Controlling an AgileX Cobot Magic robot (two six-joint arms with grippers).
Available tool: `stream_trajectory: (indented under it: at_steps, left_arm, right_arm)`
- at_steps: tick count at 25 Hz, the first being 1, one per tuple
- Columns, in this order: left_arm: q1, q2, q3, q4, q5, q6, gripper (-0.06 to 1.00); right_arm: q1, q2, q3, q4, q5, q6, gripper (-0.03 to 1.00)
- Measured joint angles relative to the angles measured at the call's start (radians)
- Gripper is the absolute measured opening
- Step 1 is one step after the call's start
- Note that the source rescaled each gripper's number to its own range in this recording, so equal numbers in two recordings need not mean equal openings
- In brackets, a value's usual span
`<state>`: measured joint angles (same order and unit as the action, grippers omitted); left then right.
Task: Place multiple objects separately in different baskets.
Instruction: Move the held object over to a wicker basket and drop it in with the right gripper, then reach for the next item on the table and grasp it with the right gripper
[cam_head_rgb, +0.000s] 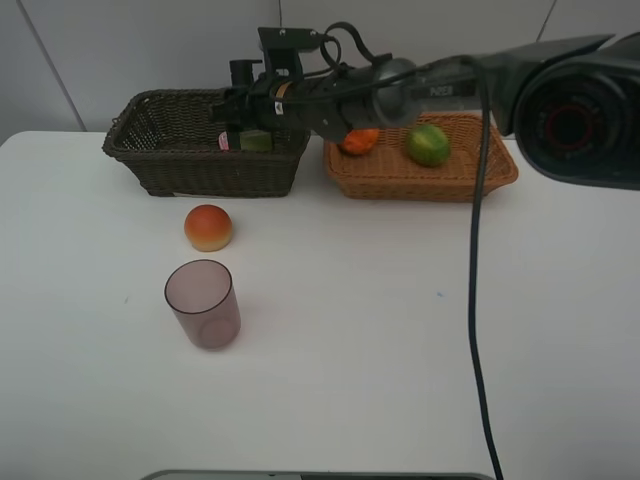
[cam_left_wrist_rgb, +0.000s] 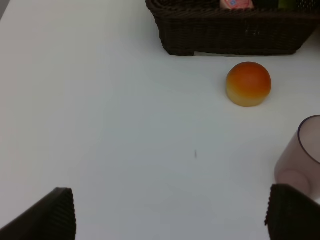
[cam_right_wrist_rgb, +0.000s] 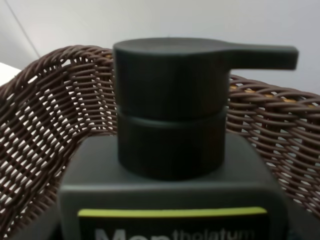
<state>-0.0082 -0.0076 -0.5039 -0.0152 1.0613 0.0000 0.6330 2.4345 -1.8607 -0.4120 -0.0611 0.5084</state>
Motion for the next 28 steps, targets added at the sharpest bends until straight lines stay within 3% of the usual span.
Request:
stream_trajectory:
  at_steps: [3, 8, 16, 20, 28]
  left_arm:
    - [0.000, 0.000, 0.000, 0.000, 0.000, 0.000, 0.92]
    - [0.000, 0.000, 0.000, 0.000, 0.000, 0.000, 0.92]
    - [0.000, 0.000, 0.000, 0.000, 0.000, 0.000, 0.92]
    - [0.000, 0.000, 0.000, 0.000, 0.000, 0.000, 0.92]
    - [0.000, 0.000, 0.000, 0.000, 0.000, 0.000, 0.92]
  right_arm:
    - [0.000, 0.000, 0.000, 0.029, 0.000, 0.000, 0.59]
    - [-0.001, -0.001, 0.000, 0.066, -0.024, 0.000, 0.77]
    - [-0.001, -0.036, 0.000, 0.067, 0.012, 0.000, 0.79]
    - [0.001, -0.093, 0.000, 0.067, 0.146, 0.001, 0.79]
    - [0.006, -0.192, -0.001, 0.071, 0.591, -0.031, 0.79]
